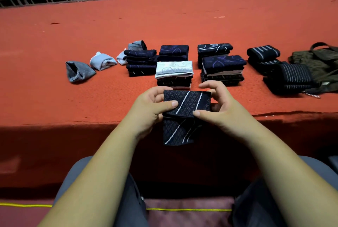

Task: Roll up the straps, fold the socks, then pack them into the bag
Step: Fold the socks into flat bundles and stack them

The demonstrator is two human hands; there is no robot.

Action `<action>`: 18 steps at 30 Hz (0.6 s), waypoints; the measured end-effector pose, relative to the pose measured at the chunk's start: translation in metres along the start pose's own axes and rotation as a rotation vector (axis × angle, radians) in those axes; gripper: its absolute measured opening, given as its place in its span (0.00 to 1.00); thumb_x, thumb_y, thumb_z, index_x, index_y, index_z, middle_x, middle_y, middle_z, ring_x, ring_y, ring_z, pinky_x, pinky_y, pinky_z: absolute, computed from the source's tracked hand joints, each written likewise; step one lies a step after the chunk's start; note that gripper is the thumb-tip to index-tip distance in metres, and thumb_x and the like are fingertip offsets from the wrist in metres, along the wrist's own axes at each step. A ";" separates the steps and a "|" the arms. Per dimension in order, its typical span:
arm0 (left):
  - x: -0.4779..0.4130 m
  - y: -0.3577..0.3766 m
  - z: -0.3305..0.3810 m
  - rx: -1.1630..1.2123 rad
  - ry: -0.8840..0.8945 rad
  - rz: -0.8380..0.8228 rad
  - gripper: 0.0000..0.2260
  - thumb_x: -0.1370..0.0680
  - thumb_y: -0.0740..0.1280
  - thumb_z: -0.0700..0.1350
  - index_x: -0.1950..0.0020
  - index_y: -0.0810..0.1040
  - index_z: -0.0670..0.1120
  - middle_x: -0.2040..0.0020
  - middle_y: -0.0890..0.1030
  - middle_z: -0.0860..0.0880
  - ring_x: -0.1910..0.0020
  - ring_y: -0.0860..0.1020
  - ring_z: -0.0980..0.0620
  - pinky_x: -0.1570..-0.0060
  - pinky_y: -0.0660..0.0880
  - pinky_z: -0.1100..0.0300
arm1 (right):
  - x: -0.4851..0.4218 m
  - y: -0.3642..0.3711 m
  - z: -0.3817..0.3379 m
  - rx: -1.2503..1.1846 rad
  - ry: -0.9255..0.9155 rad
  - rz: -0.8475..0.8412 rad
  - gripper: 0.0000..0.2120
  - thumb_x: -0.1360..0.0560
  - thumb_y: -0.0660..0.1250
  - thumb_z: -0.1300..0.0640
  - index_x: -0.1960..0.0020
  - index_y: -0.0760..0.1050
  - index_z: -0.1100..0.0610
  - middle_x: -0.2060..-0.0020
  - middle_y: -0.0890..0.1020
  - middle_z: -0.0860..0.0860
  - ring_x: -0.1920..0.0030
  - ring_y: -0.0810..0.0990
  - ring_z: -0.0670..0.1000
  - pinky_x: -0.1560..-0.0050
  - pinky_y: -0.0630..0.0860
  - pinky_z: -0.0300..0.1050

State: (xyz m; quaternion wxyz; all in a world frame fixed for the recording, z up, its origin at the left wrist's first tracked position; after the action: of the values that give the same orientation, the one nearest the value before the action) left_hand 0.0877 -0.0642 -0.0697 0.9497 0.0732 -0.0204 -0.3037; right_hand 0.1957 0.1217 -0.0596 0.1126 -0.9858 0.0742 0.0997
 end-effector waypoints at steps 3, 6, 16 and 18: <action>0.001 0.000 0.004 0.040 0.025 0.011 0.17 0.23 0.72 0.30 0.36 0.79 0.42 0.45 0.86 0.43 0.51 0.85 0.46 0.54 0.83 0.53 | -0.003 -0.002 0.006 -0.065 0.045 0.060 0.37 0.24 0.77 0.67 0.24 0.66 0.42 0.36 0.81 0.55 0.49 0.87 0.63 0.60 0.82 0.46; 0.001 -0.003 0.008 -0.054 0.063 0.072 0.17 0.23 0.73 0.31 0.37 0.79 0.44 0.47 0.86 0.45 0.52 0.85 0.48 0.56 0.84 0.52 | -0.007 -0.005 0.012 -0.100 0.076 0.134 0.32 0.23 0.75 0.69 0.25 0.70 0.51 0.40 0.84 0.58 0.51 0.84 0.58 0.59 0.79 0.50; 0.000 -0.006 0.012 0.013 0.100 0.124 0.14 0.20 0.72 0.34 0.35 0.79 0.39 0.43 0.87 0.40 0.49 0.86 0.45 0.48 0.81 0.53 | -0.001 0.004 0.014 -0.101 0.185 0.007 0.06 0.20 0.73 0.55 0.54 0.86 0.53 0.65 0.81 0.52 0.66 0.71 0.53 0.67 0.66 0.42; 0.003 0.000 0.011 0.043 0.037 0.078 0.09 0.18 0.69 0.38 0.38 0.80 0.39 0.49 0.88 0.45 0.55 0.86 0.52 0.59 0.81 0.62 | -0.001 0.004 0.013 -0.142 0.159 0.044 0.05 0.19 0.73 0.55 0.52 0.86 0.55 0.62 0.84 0.56 0.63 0.71 0.55 0.64 0.68 0.46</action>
State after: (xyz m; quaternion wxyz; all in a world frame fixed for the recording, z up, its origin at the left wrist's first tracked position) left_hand 0.0890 -0.0677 -0.0586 0.9593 0.0983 -0.0119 -0.2646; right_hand 0.1921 0.1208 -0.0727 0.0340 -0.9943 0.0972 0.0284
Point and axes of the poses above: each hand's wrist, its own x-axis away from the middle knuckle, its own y-axis out of the palm, z = x × y, the point moved 7 cm from there along -x, towards the middle knuckle
